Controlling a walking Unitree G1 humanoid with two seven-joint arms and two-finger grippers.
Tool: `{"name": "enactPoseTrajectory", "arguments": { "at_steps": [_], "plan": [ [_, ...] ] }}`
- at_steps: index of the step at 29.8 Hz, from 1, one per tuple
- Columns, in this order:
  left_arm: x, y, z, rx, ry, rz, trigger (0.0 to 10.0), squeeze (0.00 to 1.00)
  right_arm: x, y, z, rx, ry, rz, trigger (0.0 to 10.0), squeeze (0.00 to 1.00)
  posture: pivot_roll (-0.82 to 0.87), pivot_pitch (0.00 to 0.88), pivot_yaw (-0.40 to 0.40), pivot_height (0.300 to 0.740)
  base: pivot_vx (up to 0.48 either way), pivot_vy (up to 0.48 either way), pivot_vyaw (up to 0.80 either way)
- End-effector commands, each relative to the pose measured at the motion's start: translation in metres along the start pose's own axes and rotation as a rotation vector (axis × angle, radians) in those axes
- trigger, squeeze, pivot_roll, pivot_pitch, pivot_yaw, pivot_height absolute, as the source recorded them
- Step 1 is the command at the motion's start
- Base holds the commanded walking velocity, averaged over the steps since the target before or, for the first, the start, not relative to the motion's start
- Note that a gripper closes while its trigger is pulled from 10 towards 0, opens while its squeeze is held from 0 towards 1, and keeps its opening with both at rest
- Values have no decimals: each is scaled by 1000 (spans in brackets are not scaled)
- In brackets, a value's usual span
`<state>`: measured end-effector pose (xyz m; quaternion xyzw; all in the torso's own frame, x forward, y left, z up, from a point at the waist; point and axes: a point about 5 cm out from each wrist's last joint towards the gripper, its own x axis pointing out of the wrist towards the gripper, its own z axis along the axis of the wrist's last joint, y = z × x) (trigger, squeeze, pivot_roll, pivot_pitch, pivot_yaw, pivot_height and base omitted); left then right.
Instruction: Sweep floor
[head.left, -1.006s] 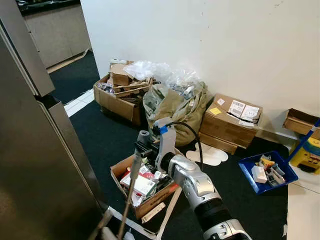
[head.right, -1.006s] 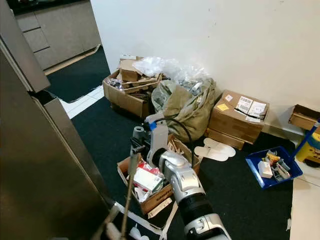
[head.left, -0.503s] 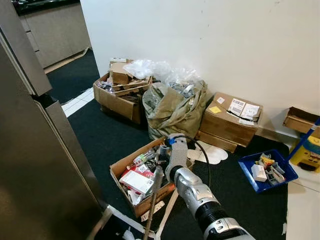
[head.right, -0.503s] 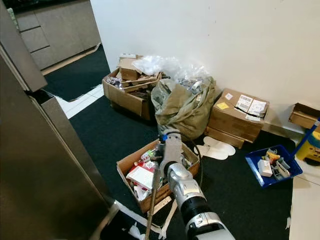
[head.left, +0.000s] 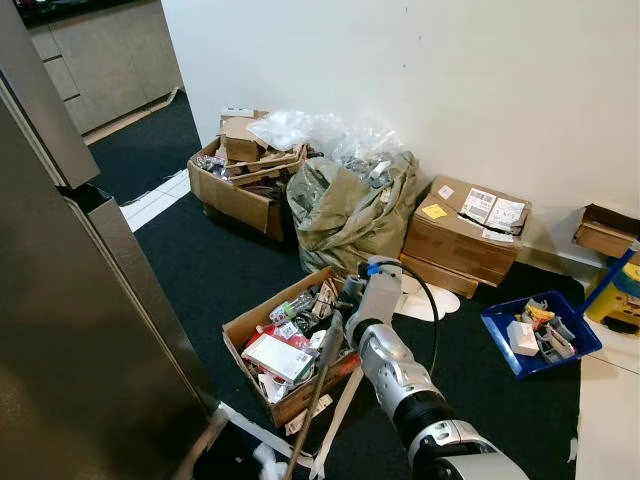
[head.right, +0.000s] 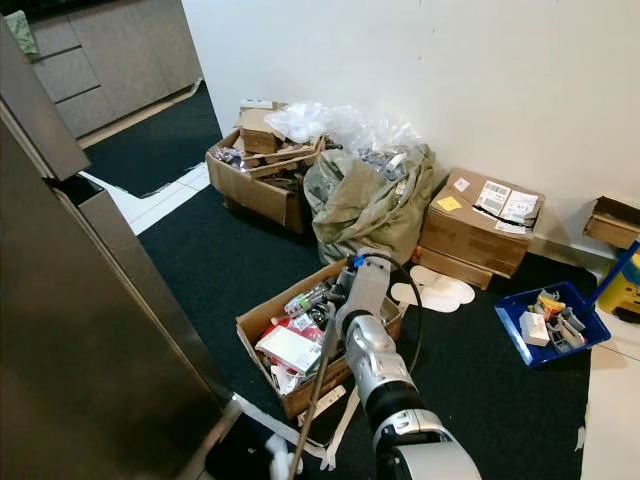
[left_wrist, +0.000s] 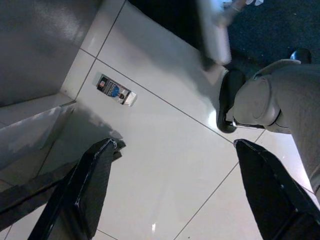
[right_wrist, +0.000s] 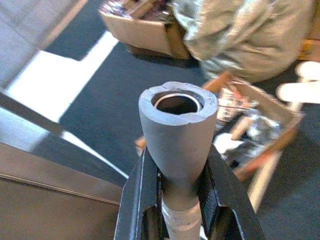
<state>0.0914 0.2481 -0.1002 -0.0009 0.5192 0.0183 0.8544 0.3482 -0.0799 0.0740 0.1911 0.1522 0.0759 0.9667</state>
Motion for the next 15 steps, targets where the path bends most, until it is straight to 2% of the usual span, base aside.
{"name": "enactPoseTrajectory", "arguments": {
  "at_steps": [1, 7, 9, 11, 15],
  "plan": [
    [-3, 6, -5, 19, 14, 6, 10000, 0, 6, 46, 16, 133, -82, 152, 10000, 0, 29, 137, 41, 740, 0, 0, 0],
    [-5, 8, -10, 19, 26, 7, 10000, 0, 9, 53, 24, 188, -100, 173, 10000, 0, 42, 162, 41, 740, 0, 0, 0],
    [-5, 8, -11, 20, 27, 7, 10000, 0, 9, 54, 25, 189, -105, 172, 10000, 0, 42, 162, 41, 740, 0, 0, 0],
    [-8, 10, -18, 23, 43, 7, 10000, 0, 11, 53, 36, 185, -166, 156, 10000, 0, 53, 191, 43, 740, 0, 0, 0],
    [-10, 11, -23, 22, 52, 7, 10000, 0, 11, 52, 38, 159, -191, 127, 10000, 0, 62, 219, 48, 740, 0, 0, 0]
  ]
}}
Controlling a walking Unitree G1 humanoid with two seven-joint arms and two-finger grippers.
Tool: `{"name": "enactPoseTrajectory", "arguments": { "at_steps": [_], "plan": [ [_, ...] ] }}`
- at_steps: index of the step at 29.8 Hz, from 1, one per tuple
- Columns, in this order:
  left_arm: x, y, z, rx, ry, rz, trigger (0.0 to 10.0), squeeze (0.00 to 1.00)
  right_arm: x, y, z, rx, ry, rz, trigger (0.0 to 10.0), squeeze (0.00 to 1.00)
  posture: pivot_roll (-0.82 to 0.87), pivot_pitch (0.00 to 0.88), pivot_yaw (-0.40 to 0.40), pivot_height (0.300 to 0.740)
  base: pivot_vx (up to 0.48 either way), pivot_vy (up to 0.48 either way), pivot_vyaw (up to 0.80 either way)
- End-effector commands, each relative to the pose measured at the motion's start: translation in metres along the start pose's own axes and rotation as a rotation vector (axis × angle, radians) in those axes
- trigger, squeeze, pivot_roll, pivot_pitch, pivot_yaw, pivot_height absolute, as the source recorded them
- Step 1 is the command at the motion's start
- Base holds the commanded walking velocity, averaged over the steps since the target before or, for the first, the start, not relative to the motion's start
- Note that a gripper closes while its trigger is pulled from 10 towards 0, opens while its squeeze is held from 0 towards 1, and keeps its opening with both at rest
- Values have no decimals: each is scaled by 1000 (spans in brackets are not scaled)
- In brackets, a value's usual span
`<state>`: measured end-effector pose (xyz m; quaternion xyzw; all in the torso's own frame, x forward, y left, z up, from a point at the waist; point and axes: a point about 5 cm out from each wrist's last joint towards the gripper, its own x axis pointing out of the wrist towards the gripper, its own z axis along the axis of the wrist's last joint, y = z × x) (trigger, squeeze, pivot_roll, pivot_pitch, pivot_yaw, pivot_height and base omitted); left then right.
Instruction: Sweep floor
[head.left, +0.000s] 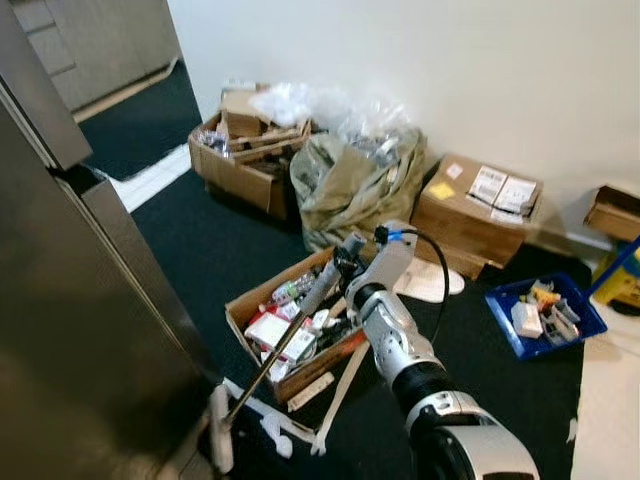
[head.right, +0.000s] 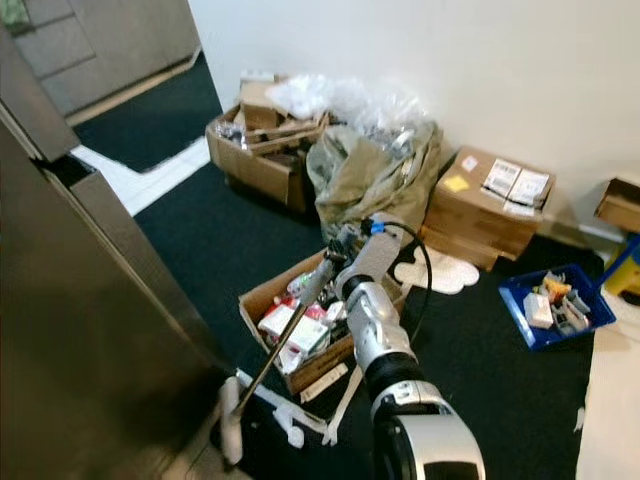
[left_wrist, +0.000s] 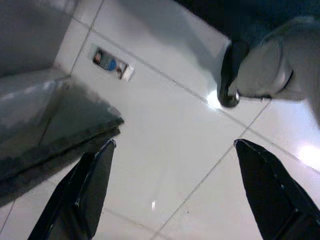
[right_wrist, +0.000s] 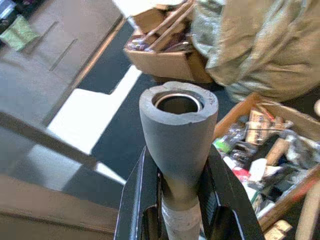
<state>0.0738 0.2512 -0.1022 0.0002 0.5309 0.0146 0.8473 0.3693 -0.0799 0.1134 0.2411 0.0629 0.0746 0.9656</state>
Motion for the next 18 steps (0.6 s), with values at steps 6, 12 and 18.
{"name": "enactPoseTrajectory", "arguments": {
  "at_steps": [6, 12, 18],
  "plan": [
    [-12, 12, -25, 18, 48, 5, 10000, 0, -8, 21, -29, 55, -3, -86, 10000, 0, 117, 300, 65, 740, 0, 0, 0],
    [-15, 13, -31, 18, 51, 6, 10000, 0, -12, 0, -37, -46, 50, -198, 10000, 0, 131, 315, 70, 740, 0, 0, 0],
    [-16, 15, -31, 14, 44, 9, 10000, 0, -14, -26, -32, -201, 89, -301, 10000, 0, 109, 309, 75, 740, 0, 0, 0]
  ]
}}
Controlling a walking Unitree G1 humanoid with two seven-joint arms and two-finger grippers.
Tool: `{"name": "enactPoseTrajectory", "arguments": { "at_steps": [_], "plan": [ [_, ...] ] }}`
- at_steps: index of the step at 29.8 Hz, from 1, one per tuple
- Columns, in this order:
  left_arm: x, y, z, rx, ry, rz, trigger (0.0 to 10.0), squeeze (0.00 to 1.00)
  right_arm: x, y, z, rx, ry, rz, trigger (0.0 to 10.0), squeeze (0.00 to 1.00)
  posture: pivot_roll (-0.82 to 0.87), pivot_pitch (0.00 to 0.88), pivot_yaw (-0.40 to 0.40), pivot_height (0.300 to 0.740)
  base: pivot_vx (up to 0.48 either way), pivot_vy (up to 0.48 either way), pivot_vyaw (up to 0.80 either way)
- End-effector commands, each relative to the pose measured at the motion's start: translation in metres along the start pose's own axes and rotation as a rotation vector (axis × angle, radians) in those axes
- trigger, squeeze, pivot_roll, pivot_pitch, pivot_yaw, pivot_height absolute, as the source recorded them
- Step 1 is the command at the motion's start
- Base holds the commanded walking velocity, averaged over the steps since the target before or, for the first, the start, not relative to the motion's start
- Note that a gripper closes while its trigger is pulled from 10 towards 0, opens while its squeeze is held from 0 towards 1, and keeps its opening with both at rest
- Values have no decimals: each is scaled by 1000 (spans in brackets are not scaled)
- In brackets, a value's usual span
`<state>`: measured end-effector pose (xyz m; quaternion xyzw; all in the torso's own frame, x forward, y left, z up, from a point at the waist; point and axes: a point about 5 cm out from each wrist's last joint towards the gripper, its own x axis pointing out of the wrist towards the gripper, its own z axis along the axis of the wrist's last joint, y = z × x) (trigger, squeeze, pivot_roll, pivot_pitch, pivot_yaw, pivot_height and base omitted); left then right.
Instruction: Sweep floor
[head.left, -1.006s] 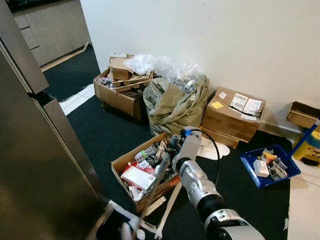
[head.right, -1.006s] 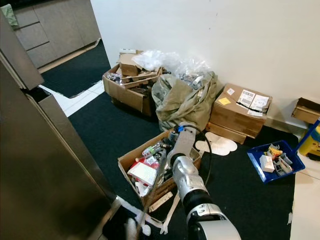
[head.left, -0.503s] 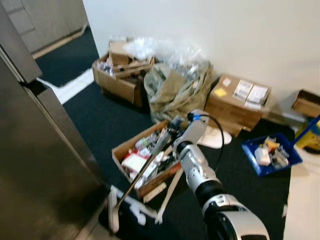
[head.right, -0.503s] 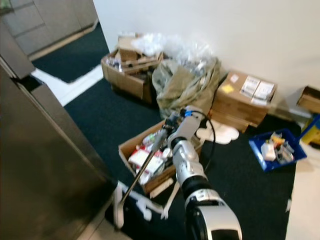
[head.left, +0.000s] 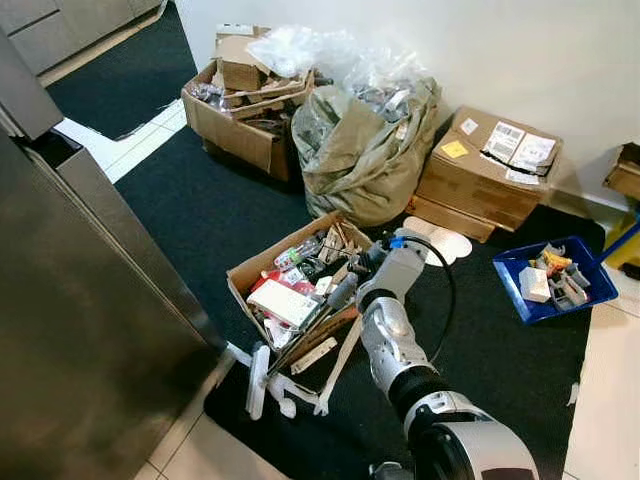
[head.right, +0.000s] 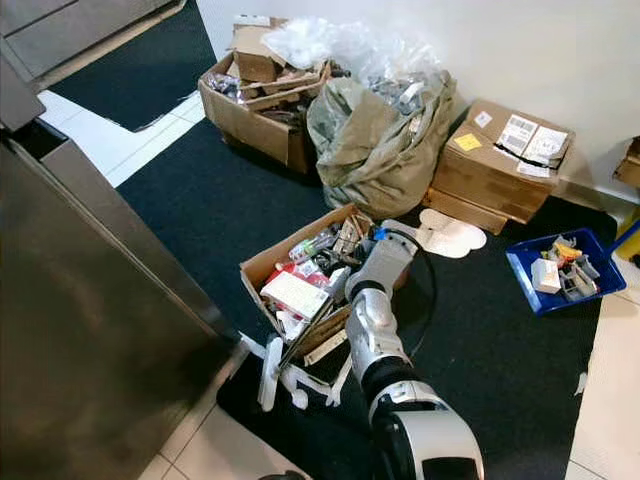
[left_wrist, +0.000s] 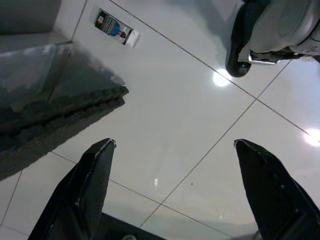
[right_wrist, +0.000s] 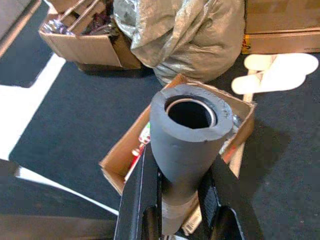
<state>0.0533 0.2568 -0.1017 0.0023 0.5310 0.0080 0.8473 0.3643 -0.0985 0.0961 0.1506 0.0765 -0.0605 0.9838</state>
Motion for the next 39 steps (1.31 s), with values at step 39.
{"name": "enactPoseTrajectory", "arguments": {
  "at_steps": [39],
  "plan": [
    [4, 4, 10, -19, 9, 22, 10000, 0, 29, -62, 86, -444, -80, -93, 10000, 0, 29, 209, 64, 740, 0, 0, 0]
  ]
}}
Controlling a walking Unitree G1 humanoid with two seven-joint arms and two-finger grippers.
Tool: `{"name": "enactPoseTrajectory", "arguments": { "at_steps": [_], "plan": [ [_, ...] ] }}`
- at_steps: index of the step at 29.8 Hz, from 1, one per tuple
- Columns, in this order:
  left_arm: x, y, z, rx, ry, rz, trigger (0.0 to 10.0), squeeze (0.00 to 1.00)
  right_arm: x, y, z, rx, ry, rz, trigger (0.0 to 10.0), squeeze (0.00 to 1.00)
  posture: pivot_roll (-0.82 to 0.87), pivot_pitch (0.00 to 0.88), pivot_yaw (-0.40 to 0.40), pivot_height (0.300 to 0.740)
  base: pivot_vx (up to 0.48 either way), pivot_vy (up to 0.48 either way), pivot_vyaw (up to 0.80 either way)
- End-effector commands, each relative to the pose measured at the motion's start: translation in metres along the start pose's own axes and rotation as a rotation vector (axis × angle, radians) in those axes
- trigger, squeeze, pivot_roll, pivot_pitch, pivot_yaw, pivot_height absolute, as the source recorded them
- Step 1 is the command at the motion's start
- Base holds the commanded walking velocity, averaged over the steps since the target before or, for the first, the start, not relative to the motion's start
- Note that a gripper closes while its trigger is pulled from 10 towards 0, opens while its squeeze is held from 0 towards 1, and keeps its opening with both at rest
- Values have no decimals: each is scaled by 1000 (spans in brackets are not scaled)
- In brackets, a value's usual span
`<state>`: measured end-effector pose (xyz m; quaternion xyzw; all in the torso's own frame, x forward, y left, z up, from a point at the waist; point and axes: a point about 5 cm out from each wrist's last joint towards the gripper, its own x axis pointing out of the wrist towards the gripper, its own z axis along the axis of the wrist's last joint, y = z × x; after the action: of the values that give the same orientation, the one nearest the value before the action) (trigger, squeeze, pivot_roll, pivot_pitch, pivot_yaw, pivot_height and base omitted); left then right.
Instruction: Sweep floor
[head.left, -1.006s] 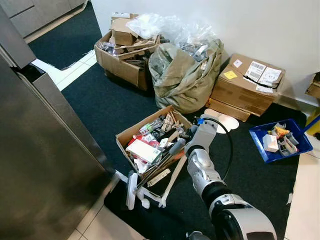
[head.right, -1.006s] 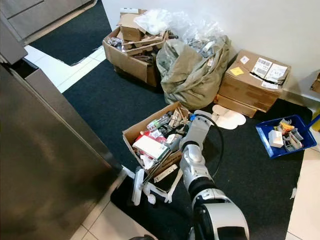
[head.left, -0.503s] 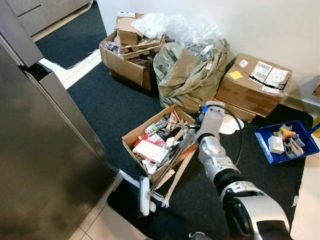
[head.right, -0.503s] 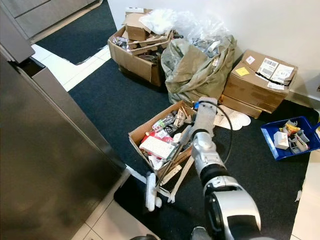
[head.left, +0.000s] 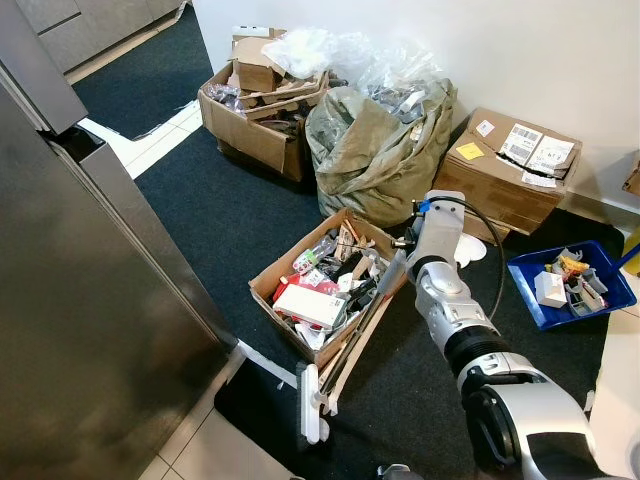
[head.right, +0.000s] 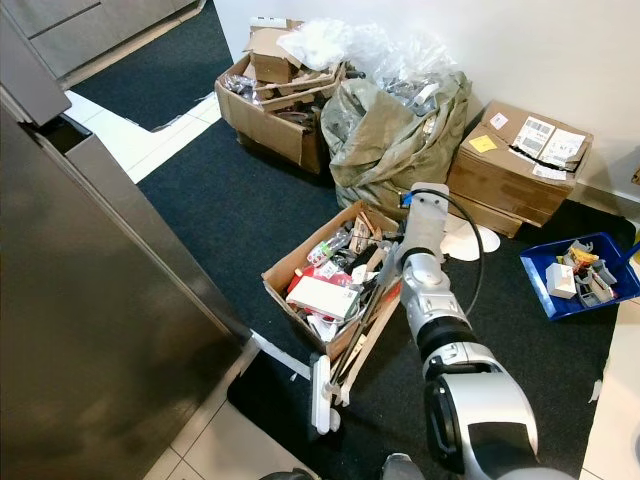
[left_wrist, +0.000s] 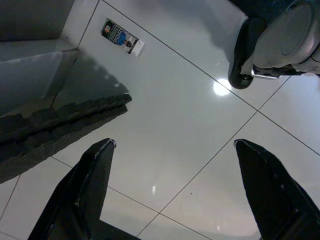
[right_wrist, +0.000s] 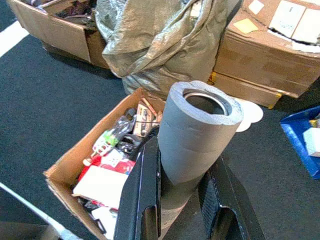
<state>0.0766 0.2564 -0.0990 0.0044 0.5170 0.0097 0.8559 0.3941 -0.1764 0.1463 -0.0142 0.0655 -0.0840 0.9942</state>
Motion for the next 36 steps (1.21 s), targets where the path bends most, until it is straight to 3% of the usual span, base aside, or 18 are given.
{"name": "enactPoseTrajectory", "arguments": {
  "at_steps": [1, 6, 8, 15, 17, 21, 23, 28, 33, 36],
  "plan": [
    [-4, 5, -11, -21, 42, 18, 10000, 0, 2, -12, 9, -121, -26, -31, 10000, 0, 28, 207, 63, 740, 0, 0, 0],
    [-4, 5, -10, -19, 44, 19, 10000, 0, 4, -21, 11, -83, 16, -30, 10000, 0, 19, 202, 60, 740, 0, 0, 0],
    [-3, 5, -10, -19, 44, 19, 10000, 0, 6, -29, 18, -91, 1, -39, 10000, 0, 16, 201, 59, 740, 0, 0, 0],
    [-3, 4, -9, -20, 44, 19, 10000, 0, 7, -34, 28, -113, -55, -36, 10000, 0, 12, 196, 55, 740, 0, 0, 0],
    [-3, 3, -9, -20, 43, 17, 10000, 0, 7, -36, 41, -193, -130, -2, 10000, 0, 10, 182, 48, 740, 0, 0, 0],
    [-2, 2, -9, -21, 42, 15, 10000, 0, 7, -37, 51, -253, -185, 34, 10000, 0, 10, 177, 47, 740, 0, 0, 0],
    [-2, 2, -9, -21, 42, 15, 10000, 0, 7, -37, 51, -253, -185, 34, 10000, 0, 10, 177, 47, 740, 0, 0, 0],
    [-2, 2, -9, -20, 45, 14, 10000, 0, 5, -31, 78, -243, -329, 97, 10000, 0, 8, 171, 46, 740, 0, 0, 0],
    [-2, 2, -10, -21, 45, 12, 10000, 0, 4, -30, 84, -253, -361, 114, 10000, 0, 8, 171, 43, 740, 0, 0, 0],
    [-2, 2, -10, -21, 47, 10, 10000, 0, 3, -27, 89, -211, -384, 129, 10000, 0, 4, 166, 41, 740, 0, 0, 0]
  ]
}}
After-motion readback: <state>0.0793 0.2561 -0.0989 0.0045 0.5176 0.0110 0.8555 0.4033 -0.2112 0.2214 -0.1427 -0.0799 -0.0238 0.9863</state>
